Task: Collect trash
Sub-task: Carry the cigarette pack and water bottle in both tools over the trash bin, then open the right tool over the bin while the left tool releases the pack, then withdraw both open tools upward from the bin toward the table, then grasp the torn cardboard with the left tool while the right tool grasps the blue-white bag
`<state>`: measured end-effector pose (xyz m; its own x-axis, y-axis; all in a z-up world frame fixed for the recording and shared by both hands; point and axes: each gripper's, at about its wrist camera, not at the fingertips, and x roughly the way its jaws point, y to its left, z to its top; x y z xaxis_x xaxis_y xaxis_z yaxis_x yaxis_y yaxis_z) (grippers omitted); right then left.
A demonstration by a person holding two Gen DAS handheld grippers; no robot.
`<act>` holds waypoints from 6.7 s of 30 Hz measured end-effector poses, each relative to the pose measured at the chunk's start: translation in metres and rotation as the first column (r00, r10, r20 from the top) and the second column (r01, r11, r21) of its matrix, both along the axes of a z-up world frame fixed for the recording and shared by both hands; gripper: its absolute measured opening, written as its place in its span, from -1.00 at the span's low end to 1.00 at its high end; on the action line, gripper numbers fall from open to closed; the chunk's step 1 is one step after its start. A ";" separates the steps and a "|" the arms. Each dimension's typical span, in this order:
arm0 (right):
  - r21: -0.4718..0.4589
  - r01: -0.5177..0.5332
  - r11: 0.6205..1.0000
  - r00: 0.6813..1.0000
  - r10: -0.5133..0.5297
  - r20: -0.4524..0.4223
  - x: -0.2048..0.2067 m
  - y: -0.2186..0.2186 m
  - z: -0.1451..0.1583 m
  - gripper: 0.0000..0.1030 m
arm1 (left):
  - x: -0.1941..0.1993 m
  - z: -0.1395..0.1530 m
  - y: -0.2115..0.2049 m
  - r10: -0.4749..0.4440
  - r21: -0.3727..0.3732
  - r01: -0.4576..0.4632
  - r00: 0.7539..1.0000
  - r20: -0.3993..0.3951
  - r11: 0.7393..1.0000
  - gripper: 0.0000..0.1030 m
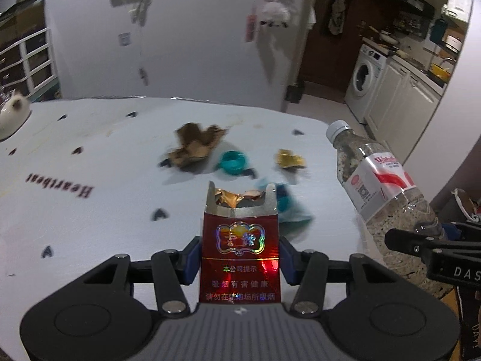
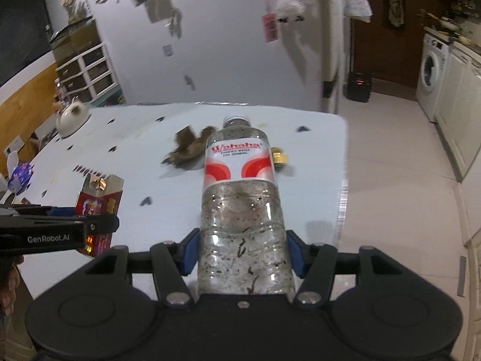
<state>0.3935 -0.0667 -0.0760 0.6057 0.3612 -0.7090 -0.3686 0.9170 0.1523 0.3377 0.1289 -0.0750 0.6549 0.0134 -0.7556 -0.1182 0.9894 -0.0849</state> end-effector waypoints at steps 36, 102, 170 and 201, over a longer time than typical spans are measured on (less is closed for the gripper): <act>-0.092 0.430 0.898 0.858 -0.439 -0.268 -0.019 -0.368 -0.098 0.16 | 0.093 -0.125 -0.357 -0.439 -0.114 0.424 0.870 -0.226 0.899 0.02; -0.067 0.518 0.853 0.706 -0.470 -0.530 0.001 -0.428 -0.264 1.00 | 0.094 -0.275 -0.394 -0.461 -0.145 0.457 0.721 -0.517 0.877 1.00; -0.085 0.377 0.922 0.926 -0.376 0.029 -0.057 -0.157 0.014 1.00 | 0.010 0.017 -0.068 -0.267 -0.114 0.276 0.960 0.089 0.955 1.00; -0.034 0.176 0.984 0.980 -0.172 0.099 0.020 0.054 0.001 1.00 | 0.107 -0.018 0.124 -0.243 -0.023 0.247 0.963 0.118 0.969 1.00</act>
